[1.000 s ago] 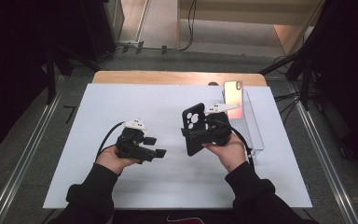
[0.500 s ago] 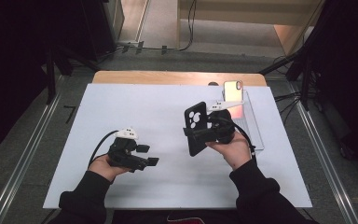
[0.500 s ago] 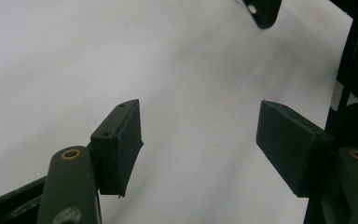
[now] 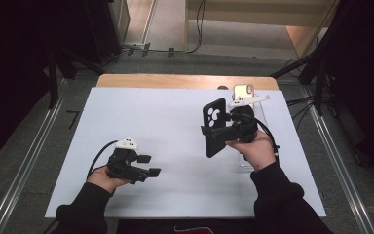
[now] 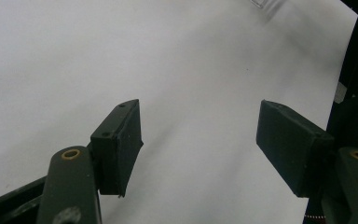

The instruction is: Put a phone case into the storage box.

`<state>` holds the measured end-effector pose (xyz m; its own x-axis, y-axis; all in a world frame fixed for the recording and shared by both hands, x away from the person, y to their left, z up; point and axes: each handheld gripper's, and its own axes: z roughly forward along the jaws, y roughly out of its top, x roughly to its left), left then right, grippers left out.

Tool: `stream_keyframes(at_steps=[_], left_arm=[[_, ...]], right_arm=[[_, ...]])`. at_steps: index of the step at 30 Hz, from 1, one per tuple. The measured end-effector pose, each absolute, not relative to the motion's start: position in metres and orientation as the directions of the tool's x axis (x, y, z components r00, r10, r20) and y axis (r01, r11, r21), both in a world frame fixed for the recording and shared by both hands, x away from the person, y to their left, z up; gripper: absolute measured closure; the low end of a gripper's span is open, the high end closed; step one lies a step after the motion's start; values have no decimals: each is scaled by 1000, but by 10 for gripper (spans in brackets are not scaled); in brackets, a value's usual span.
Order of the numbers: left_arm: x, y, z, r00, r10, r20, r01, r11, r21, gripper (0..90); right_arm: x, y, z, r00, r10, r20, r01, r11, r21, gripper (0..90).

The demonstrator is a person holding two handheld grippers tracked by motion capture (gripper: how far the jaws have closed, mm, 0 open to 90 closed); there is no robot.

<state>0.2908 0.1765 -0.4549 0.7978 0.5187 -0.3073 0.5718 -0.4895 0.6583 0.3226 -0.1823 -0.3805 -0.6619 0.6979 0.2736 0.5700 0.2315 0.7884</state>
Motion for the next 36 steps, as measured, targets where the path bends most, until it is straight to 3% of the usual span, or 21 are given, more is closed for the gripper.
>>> stream_keyframes(at_steps=[20, 36], left_arm=[[287, 187, -456, 769, 553, -321, 600, -450, 661, 312], [285, 190, -458, 755, 564, -336, 618, -440, 651, 312]], right_arm=[[338, -233, -365, -539, 806, 245, 569, 134, 811, 129], [353, -269, -378, -359, 910, 208, 569, 37, 821, 129]])
